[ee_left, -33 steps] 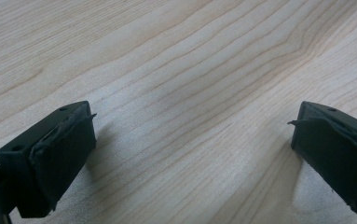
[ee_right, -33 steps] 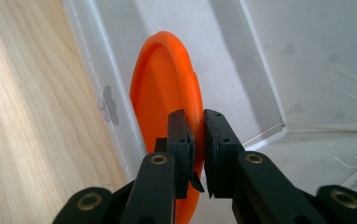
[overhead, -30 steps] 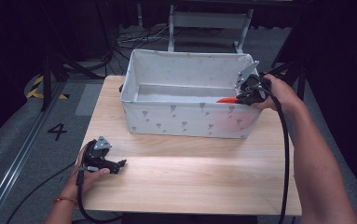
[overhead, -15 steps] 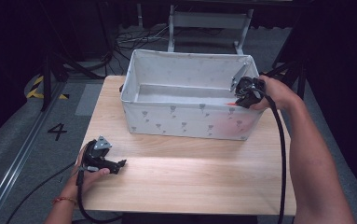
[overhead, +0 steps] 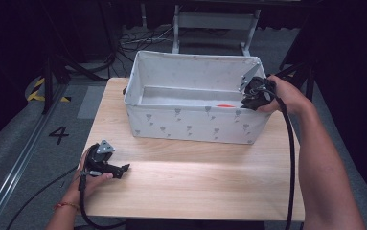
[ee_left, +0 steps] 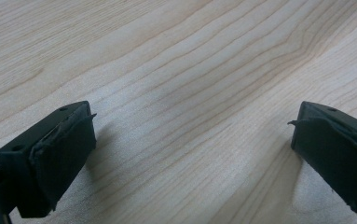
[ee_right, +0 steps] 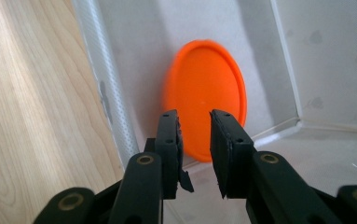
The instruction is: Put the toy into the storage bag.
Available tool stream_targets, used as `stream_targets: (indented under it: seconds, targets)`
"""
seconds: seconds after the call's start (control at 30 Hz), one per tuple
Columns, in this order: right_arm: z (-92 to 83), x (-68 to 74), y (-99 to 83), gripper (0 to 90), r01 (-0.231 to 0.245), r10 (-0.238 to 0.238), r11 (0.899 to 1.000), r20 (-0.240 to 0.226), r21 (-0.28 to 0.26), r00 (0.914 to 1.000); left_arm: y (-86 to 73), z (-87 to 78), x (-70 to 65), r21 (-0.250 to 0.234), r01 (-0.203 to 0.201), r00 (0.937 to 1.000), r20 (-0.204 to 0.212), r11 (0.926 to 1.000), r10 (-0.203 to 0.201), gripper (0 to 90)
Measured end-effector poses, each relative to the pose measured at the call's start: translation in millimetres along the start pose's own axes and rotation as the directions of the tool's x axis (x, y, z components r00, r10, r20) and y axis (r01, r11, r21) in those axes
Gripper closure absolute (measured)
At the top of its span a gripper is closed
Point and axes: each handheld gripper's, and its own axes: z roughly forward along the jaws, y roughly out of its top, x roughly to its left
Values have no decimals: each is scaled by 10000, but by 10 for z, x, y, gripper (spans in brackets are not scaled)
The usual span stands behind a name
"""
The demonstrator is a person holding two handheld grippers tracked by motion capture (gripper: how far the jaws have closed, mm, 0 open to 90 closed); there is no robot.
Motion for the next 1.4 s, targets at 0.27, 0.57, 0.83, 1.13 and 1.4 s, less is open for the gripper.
stream_targets:
  seconds: [0.27, 0.57, 0.83, 1.13, 1.4]
  targets:
    - [-73, 0, -72, 701, -507, 522, 9950, 159, -866, 9985, 0, -1, 0, -1, -2, 10000, -11, 10000, 2, 1]
    - [-156, 44, -167, 578, -1207, 1357, 9683, 548, -2188, 9892, 0, 0, 0, -1, 7, 10000, 10, 10000, -7, 1]
    - [-277, 129, -322, 416, -2148, 2671, 9021, 935, -3741, 9591, 1, 2, 1, -27, -21, 10000, -8, 10000, 21, 1]
    - [-466, 269, -582, 328, -2634, 3568, 8141, 880, -5175, 9300, 0, -1, -1, 0, -2, 10000, -11, 10000, 2, 1]
    - [-586, 465, -742, 264, -2796, 4273, 7663, 1339, -5785, 8941, 1, 0, -2, 1, 15, 10000, -25, 10000, -15, 1]
